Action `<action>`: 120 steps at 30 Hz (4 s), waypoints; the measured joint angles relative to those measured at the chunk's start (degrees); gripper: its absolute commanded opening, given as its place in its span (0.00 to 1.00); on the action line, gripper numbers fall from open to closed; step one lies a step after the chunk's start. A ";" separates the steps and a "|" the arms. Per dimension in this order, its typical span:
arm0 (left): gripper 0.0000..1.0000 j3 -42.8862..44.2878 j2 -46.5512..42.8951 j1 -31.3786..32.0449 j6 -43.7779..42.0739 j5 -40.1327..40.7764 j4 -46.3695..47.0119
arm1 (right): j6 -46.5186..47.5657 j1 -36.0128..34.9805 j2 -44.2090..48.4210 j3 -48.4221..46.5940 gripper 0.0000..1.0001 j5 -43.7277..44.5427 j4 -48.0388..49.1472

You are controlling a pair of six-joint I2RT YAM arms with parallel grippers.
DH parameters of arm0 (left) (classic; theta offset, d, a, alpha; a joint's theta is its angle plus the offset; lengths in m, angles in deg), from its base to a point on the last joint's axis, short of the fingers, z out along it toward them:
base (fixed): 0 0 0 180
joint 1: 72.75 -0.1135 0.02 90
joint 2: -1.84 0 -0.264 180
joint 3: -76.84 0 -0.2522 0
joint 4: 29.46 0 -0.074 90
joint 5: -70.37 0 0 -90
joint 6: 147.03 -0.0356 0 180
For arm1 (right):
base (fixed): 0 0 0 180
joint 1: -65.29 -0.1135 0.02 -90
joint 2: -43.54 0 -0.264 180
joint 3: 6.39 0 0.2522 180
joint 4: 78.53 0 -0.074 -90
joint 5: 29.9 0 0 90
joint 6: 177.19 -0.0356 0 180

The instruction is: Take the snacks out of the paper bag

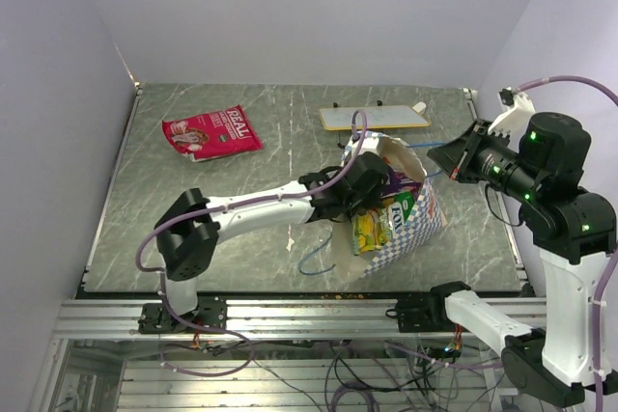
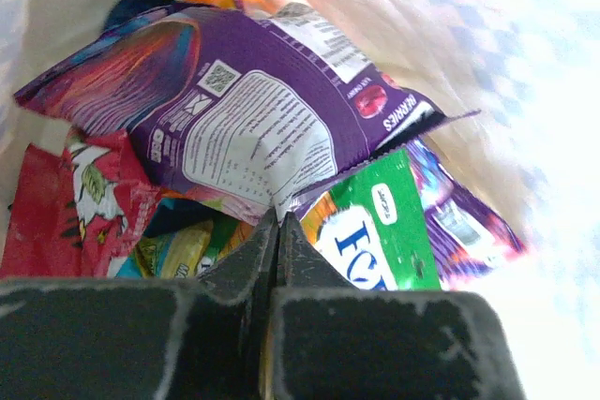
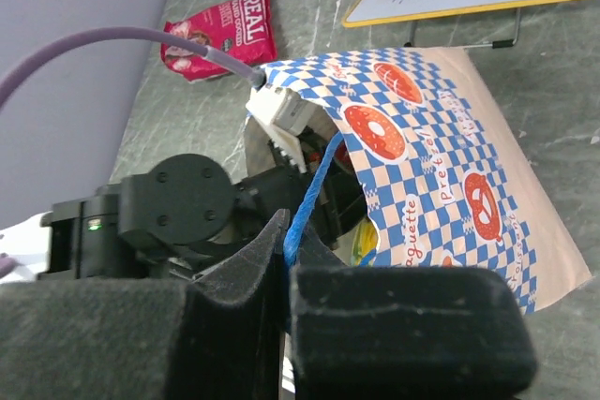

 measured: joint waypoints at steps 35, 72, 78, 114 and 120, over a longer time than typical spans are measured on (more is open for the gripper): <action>0.07 14.80 -32.04 -6.45 -5.73 -27.06 -31.87 | -6.10 -0.04 2.29 10.88 0.00 6.73 11.15; 0.07 6.60 -28.11 -28.48 -11.43 20.90 -36.48 | 3.02 -0.04 1.55 16.11 0.00 -8.81 18.25; 0.07 3.39 -19.82 -36.04 -20.28 20.68 -27.23 | 4.87 -0.04 -0.79 13.79 0.00 -6.88 17.31; 0.64 -6.03 3.32 -53.72 -18.67 -7.80 -8.92 | 6.62 -0.04 -8.96 8.57 0.00 0.81 15.17; 0.86 -5.81 -6.01 -53.72 -16.00 -13.11 -14.01 | 6.12 -0.04 -8.63 9.64 0.00 -2.05 16.39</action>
